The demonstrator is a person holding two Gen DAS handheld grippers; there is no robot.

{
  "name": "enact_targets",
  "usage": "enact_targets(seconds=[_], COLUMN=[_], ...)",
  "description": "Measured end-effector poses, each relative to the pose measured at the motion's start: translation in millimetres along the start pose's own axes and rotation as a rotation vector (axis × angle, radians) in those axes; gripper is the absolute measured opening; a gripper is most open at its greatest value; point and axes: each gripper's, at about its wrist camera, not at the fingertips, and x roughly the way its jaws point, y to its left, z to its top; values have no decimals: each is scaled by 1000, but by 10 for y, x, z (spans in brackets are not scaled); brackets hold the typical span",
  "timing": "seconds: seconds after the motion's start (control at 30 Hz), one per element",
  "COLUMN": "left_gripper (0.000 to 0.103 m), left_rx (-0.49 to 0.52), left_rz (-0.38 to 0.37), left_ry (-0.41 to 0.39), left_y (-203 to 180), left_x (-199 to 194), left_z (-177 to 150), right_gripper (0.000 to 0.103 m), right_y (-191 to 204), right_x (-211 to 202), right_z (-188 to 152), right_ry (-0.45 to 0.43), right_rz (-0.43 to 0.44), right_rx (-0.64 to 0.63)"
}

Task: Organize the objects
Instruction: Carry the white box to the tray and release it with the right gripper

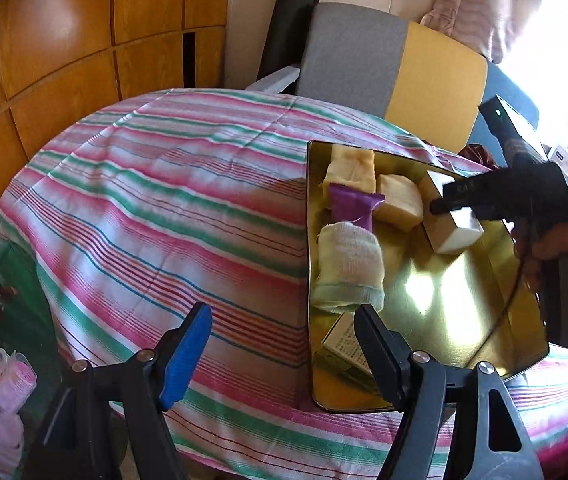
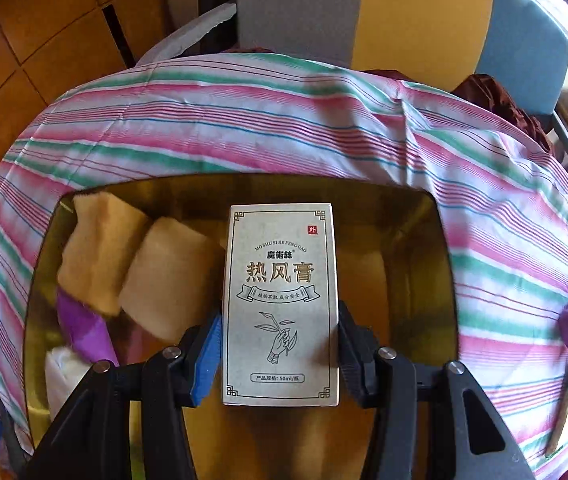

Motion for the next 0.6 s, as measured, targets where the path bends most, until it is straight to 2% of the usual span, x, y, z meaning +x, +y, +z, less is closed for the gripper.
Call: enact_targets(seconds=[0.13, 0.2, 0.27, 0.43, 0.6], left_gripper=[74, 74, 74, 74, 74], left_rx=[-1, 0, 0, 12, 35], left_rz=[-3, -2, 0, 15, 20], left_ry=[-5, -9, -10, -27, -48], left_y=[8, 8, 8, -24, -101], left_x=[-9, -14, -16, -48, -124], left_z=[8, 10, 10, 14, 20], right_gripper=[55, 66, 71, 72, 72], right_y=[-25, -87, -164, -342, -585], right_x=[-23, -97, -232, -553, -842], right_z=[30, 8, -43, -259, -607], right_ry=[-8, -38, -81, -148, -198], right_rz=[74, 104, 130, 163, 135], right_rx=[-4, 4, 9, -5, -63])
